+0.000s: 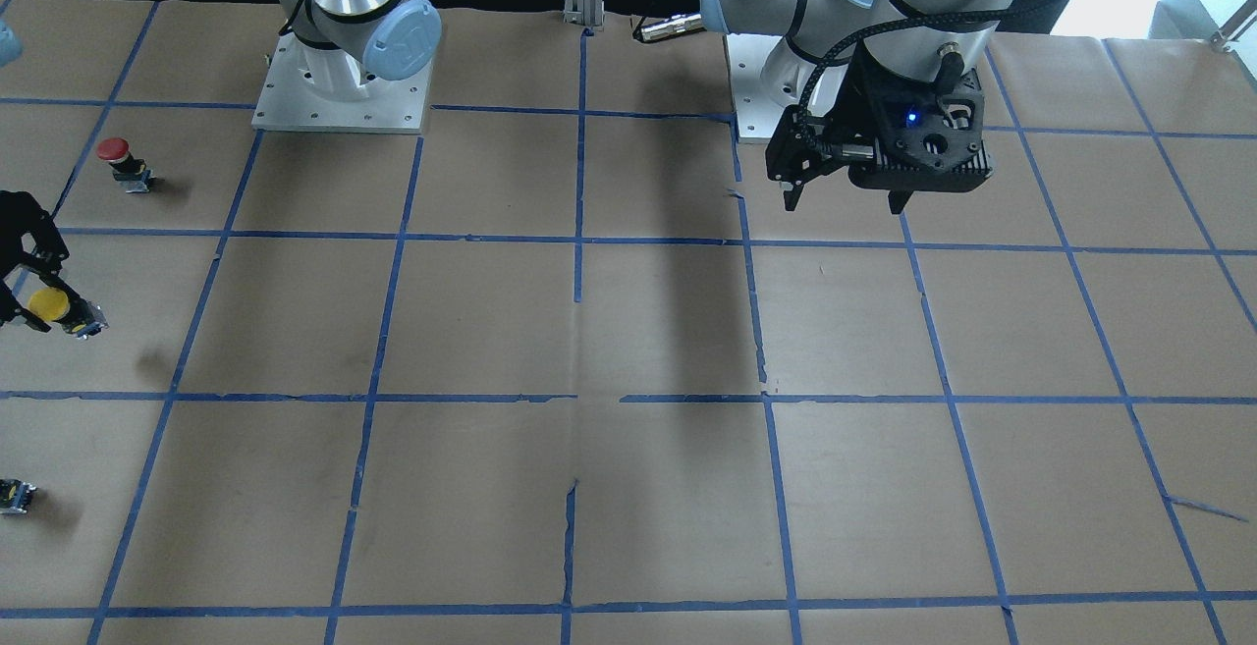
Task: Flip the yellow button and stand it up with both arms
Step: 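Lower the button upright onto the table with the right gripper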
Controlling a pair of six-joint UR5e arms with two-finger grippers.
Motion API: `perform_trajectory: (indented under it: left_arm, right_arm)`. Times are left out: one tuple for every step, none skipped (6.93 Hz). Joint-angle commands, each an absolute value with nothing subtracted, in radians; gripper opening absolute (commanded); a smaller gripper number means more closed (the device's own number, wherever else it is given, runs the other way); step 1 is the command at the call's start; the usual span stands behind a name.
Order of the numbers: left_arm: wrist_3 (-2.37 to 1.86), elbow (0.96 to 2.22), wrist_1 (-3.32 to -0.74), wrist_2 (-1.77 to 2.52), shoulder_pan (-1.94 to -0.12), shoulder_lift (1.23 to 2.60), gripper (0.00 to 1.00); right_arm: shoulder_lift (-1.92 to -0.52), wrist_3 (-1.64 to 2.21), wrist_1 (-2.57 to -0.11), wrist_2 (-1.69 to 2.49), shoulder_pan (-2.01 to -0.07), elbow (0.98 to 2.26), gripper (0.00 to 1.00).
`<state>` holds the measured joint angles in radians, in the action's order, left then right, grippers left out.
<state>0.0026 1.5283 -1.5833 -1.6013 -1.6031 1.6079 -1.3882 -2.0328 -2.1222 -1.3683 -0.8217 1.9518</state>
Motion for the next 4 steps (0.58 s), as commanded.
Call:
perform_trajectory:
  left_arm:
    - [0.003, 1.531, -1.588, -1.595, -1.586, 1.597, 1.0]
    - [0.005, 1.532, -1.592, -1.597, -1.586, 1.594, 1.0]
    - [0.005, 1.532, -1.595, -1.595, -1.586, 1.583, 1.0]
    - [0.006, 1.535, -1.597, -1.597, -1.579, 1.579, 1.0]
  right_arm:
    - [-1.35, -2.277, -2.118, -1.353, -0.788, 1.95, 0.13]
    - [-1.348, -2.322, -2.114, -1.353, -0.781, 1.95, 0.13]
    - [-1.347, -2.347, -2.114, -1.351, -0.755, 1.951, 0.13]
    - [-1.329, -2.391, -2.115, -1.348, -0.74, 1.95, 0.13]
